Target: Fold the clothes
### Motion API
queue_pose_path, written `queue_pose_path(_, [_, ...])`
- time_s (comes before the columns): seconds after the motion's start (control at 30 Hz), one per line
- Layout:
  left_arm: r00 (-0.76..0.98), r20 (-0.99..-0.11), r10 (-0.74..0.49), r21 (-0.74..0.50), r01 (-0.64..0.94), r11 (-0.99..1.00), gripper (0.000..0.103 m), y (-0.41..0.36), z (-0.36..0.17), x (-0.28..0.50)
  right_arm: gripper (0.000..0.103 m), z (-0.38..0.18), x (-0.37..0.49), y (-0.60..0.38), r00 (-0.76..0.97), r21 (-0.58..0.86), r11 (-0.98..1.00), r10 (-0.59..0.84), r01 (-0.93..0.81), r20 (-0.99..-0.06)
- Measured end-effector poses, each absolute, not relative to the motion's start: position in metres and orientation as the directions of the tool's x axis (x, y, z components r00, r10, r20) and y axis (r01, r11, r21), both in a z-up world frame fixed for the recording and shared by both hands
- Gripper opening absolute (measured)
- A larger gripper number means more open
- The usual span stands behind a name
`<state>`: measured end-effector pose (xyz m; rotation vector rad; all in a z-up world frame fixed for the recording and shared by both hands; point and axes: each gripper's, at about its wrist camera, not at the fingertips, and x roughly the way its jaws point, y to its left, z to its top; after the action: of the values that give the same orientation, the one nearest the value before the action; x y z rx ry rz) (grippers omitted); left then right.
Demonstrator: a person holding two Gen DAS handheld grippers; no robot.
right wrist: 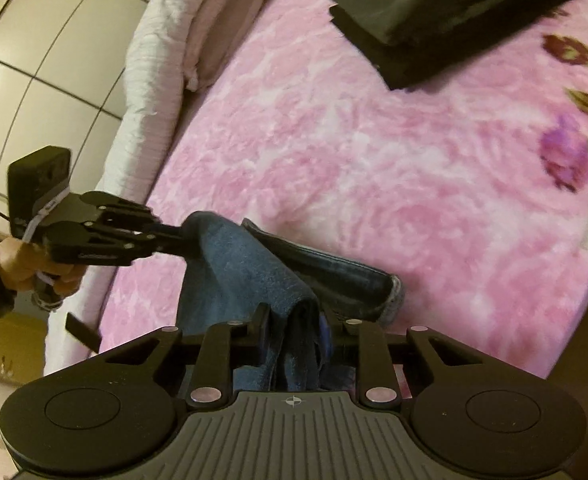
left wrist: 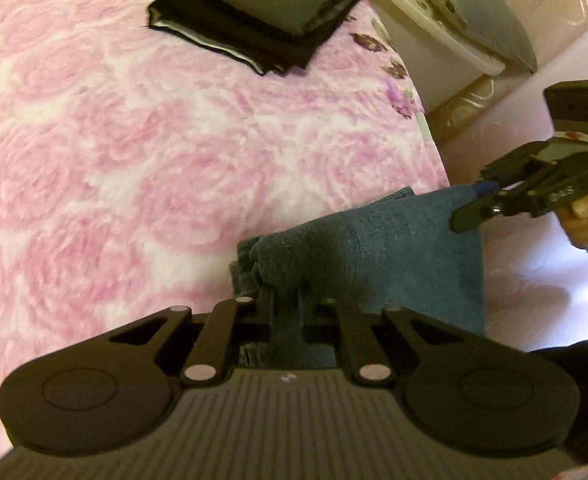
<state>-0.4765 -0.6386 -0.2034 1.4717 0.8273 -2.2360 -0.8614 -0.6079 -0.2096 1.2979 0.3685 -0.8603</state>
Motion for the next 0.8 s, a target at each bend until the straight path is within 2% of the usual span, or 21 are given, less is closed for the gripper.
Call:
queue_pose_path(0.17, [-0.361, -0.932, 0.026, -0.248, 0.586, -0.772, 0.007, -0.645, -0.223, -0.488, 0.024, -0.241, -0.863, -0.629, 0.626, 0.657, 0.007, -0.311, 0.754, -0.715])
queue_pose_path(0.27, [-0.332, -0.943, 0.029, -0.227, 0.579, -0.783, 0.01, -0.649, -0.233, -0.497, 0.024, -0.256, -0.876, -0.632, 0.648, 0.692, -0.065, -0.298, 0.719, -0.701])
queue_pose_path(0.5, [-0.302, -0.953, 0.013, -0.201, 0.602, -0.772, 0.012, -0.652, -0.222, -0.487, 0.025, -0.22, -0.886, -0.607, 0.587, 0.657, -0.098, -0.367, 0.747, -0.722])
queue_pose_path(0.67, [-0.393, -0.918, -0.061, -0.201, 0.591, -0.782, 0.011, -0.642, -0.188, -0.477, 0.025, -0.2, -0.879, -0.592, 0.525, 0.622, -0.091, -0.449, 0.778, -0.723])
queue_pose_path(0.8, [-0.42, -0.906, -0.051, -0.209, 0.551, -0.808, 0.012, -0.634, -0.2, -0.502, 0.024, -0.214, -0.858, -0.607, 0.483, 0.552, -0.058, -0.416, 0.832, -0.771])
